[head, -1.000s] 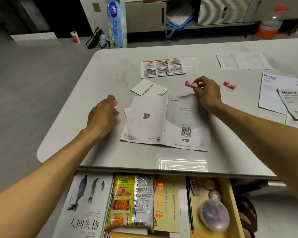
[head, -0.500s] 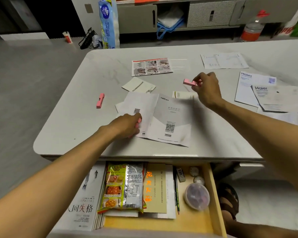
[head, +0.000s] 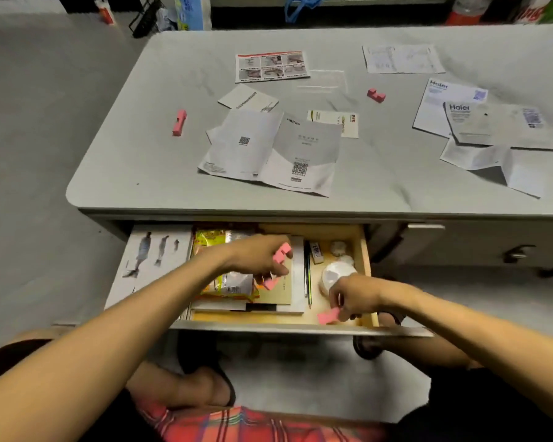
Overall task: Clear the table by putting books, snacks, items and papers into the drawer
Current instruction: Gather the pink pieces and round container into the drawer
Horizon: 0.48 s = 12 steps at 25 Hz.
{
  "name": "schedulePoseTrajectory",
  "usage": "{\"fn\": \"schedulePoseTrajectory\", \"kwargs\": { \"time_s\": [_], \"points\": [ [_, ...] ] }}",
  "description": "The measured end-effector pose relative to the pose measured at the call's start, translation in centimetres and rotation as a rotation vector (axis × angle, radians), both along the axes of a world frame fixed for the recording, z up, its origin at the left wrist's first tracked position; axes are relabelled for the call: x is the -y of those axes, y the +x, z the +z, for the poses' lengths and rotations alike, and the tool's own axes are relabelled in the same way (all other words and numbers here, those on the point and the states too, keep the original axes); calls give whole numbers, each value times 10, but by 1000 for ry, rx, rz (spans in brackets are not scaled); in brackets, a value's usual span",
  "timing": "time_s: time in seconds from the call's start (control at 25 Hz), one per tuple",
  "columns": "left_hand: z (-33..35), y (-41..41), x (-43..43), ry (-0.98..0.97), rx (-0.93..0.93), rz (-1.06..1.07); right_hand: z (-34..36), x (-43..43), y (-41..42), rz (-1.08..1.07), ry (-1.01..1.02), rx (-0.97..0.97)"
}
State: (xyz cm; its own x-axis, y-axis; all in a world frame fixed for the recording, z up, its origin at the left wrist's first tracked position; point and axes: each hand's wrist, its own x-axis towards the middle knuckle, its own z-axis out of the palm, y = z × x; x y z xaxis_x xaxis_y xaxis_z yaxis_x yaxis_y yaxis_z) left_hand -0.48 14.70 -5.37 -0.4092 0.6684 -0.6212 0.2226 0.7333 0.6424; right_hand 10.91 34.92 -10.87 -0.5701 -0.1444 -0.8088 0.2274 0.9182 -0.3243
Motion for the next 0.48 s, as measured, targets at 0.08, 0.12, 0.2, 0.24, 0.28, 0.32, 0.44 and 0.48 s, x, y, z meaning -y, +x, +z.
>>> {"fn": "schedulePoseTrajectory", "kwargs": {
  "time_s": [0.08, 0.12, 0.2, 0.24, 0.28, 0.32, 0.44, 0.48],
  "points": [
    [-25, 14, -4, -61, 89, -23, -22, 1, 11, 81, 82, -19],
    [-36, 19, -7, -87, 110, -37, -32, 1, 14, 90, 98, -32],
    [-53, 23, -12, -125, 122, -52, -46, 0, 19, 93, 99, -35],
    [-60, 24, -15, -133, 119, -53, -50, -1, 21, 101, 99, -27],
    [-66, 25, -18, -134, 121, -49, -52, -1, 21, 113, 100, -19],
    [-70, 25, -22, -132, 125, -44, -52, -2, 20, 129, 104, -15],
    [-84, 28, -31, -149, 85, -94, -49, 0, 19, 198, 132, 15],
    [-88, 30, -35, -157, 75, -122, -45, -1, 18, 219, 133, 44]
  ]
}}
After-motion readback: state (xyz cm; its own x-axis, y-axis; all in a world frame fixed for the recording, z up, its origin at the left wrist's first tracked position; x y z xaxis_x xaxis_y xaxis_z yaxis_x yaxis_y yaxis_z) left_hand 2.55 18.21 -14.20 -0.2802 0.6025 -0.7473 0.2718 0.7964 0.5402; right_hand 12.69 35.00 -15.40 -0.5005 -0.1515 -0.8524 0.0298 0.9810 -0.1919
